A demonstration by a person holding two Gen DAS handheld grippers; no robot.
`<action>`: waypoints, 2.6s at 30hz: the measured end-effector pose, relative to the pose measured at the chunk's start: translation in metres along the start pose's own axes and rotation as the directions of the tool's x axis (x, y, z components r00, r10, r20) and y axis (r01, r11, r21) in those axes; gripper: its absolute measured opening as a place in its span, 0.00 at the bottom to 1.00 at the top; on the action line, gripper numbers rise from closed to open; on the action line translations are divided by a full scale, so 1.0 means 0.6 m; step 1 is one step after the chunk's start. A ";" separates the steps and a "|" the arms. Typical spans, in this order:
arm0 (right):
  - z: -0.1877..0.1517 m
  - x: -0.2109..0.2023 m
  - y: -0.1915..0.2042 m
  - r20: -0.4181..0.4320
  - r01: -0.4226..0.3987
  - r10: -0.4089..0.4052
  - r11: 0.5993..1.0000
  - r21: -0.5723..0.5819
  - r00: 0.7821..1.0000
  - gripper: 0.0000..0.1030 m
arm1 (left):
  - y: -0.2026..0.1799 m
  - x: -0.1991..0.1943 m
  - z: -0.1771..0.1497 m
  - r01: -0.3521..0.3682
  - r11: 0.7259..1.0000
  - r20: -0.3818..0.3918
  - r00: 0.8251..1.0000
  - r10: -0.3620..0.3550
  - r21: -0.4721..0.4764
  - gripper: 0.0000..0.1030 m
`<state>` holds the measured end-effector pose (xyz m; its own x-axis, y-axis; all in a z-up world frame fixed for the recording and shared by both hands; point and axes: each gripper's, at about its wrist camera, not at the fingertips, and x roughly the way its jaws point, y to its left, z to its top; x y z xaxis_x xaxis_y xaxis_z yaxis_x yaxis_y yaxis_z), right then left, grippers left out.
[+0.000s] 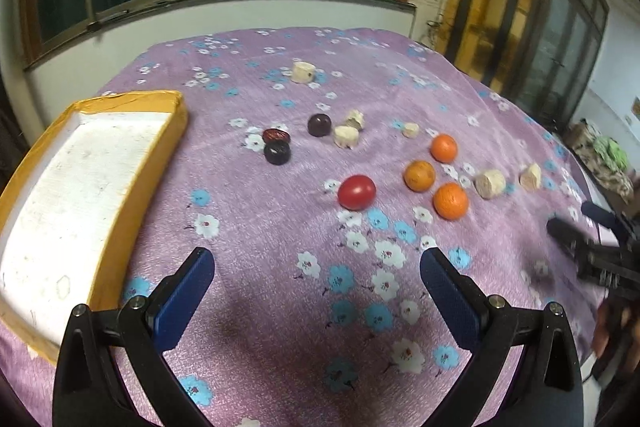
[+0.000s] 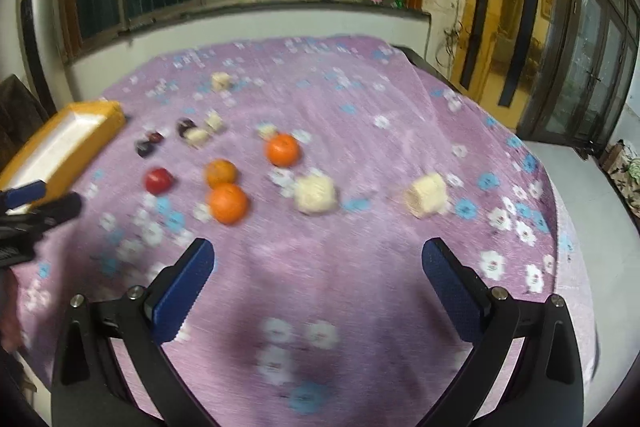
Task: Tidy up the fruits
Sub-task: 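Grasp an orange with the left tool while the right tool grasps a cream cylinder piece, then carry the orange into the tray and open the left tool while the right tool releases its piece there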
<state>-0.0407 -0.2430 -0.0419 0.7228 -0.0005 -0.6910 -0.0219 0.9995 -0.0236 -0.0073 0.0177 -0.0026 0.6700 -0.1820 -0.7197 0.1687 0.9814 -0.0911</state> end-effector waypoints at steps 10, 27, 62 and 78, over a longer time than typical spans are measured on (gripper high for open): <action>0.036 0.061 -0.003 -0.063 -0.035 0.033 0.999 -0.033 0.997 0.88 | 0.005 0.034 0.010 0.014 1.000 -0.024 1.000 -0.014 0.006 0.79; 0.060 0.131 0.002 -0.133 -0.126 0.126 0.992 0.012 0.983 0.30 | -0.142 0.100 0.038 0.139 0.980 -0.098 0.987 -0.126 0.143 0.60; 0.052 0.025 0.169 -0.051 -0.277 0.274 0.958 -0.068 0.960 0.31 | 0.092 -0.055 0.009 -0.098 0.987 0.043 0.994 0.104 -0.128 0.33; 0.127 0.048 0.475 -0.061 -0.487 0.486 0.845 -0.220 0.872 0.31 | 0.324 -0.084 -0.020 -0.354 0.876 -0.040 0.932 0.361 -0.329 0.33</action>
<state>0.0266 0.0446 -0.0137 0.5771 0.4833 -0.6583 -0.5225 0.8380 0.1571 -0.0168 0.2186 0.0076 0.6559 0.1877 -0.7312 -0.3271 0.9436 -0.0512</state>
